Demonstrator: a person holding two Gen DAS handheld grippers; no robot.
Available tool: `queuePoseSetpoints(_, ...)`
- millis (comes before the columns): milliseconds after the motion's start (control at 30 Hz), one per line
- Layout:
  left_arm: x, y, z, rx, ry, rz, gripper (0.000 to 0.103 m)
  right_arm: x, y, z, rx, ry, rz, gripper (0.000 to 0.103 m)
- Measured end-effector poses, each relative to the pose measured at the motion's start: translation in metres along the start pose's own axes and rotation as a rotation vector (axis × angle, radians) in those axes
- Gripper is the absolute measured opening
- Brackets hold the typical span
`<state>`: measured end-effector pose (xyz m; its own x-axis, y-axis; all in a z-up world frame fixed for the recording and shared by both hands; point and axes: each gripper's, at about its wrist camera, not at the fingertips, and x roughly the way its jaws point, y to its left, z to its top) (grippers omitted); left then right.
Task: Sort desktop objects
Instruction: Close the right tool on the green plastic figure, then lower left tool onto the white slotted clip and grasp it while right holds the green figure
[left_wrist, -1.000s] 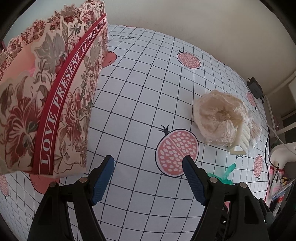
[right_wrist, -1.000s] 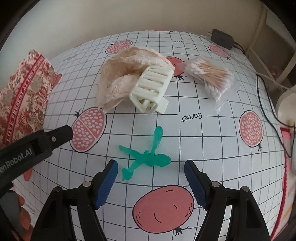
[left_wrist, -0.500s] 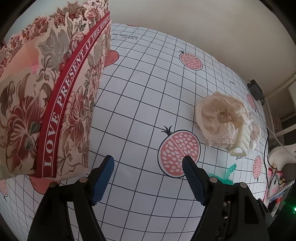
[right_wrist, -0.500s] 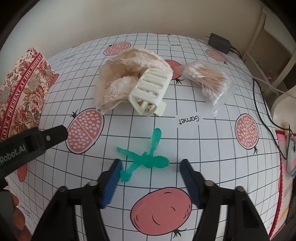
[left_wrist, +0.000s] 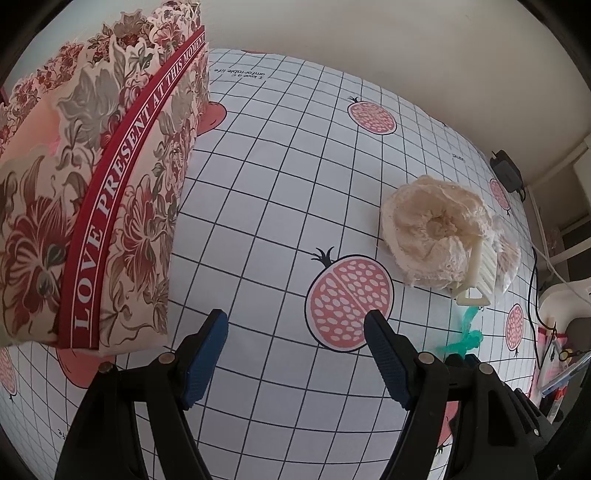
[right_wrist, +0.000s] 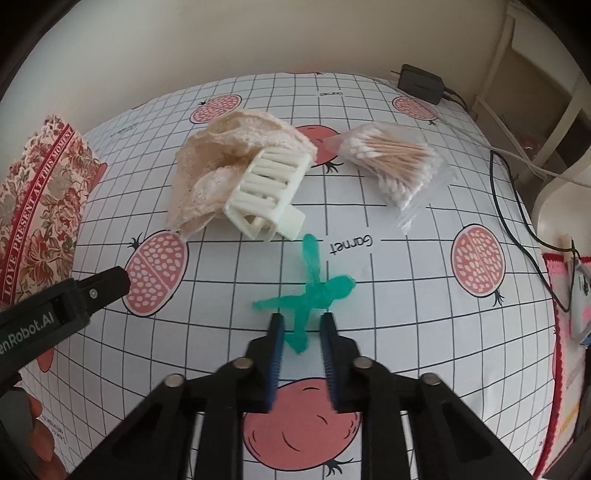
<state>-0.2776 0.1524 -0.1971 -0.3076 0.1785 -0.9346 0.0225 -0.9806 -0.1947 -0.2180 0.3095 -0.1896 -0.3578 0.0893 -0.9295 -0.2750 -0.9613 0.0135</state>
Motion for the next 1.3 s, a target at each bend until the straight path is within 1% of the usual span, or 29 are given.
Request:
queuePoseSetpoints(67, 0.0, -0.001, 0.0, 0.002, -0.004, 0.003, 0.077, -0.001, -0.003, 0.0, 0.018, -0.001, 0.019, 0.014)
queuePoseSetpoints(167, 0.0, -0.002, 0.0, 0.01, -0.007, 0.004, 0.077, -0.002, -0.003, 0.0, 0.019, -0.009, 0.02, 0.014)
queuePoseSetpoints(467, -0.008, -0.016, 0.001, 0.051, -0.047, -0.028, 0.077, -0.032, -0.016, 0.007, 0.079, -0.106, 0.037, 0.014)
queuePoseSetpoints(667, -0.02, -0.03, 0.004, 0.103, -0.103, -0.043, 0.077, -0.057, -0.04, 0.014, 0.149, -0.179, 0.041, 0.014)
queuePoseSetpoints(867, -0.025, -0.054, 0.005, 0.182, -0.131, -0.063, 0.077, -0.063, -0.061, 0.009, 0.208, -0.175, 0.015, 0.014)
queuePoseSetpoints(1033, -0.028, -0.088, 0.007, 0.278, -0.153, -0.102, 0.077, -0.069, -0.086, 0.008, 0.272, -0.175, -0.006, 0.014)
queuePoseSetpoints(1233, -0.026, -0.117, 0.005, 0.351, -0.16, -0.143, 0.077, -0.076, -0.105, 0.008, 0.322, -0.196, 0.0, 0.014)
queuePoseSetpoints(1300, -0.024, -0.125, 0.005, 0.368, -0.156, -0.162, 0.077, -0.074, -0.109, 0.007, 0.337, -0.189, 0.006, 0.014)
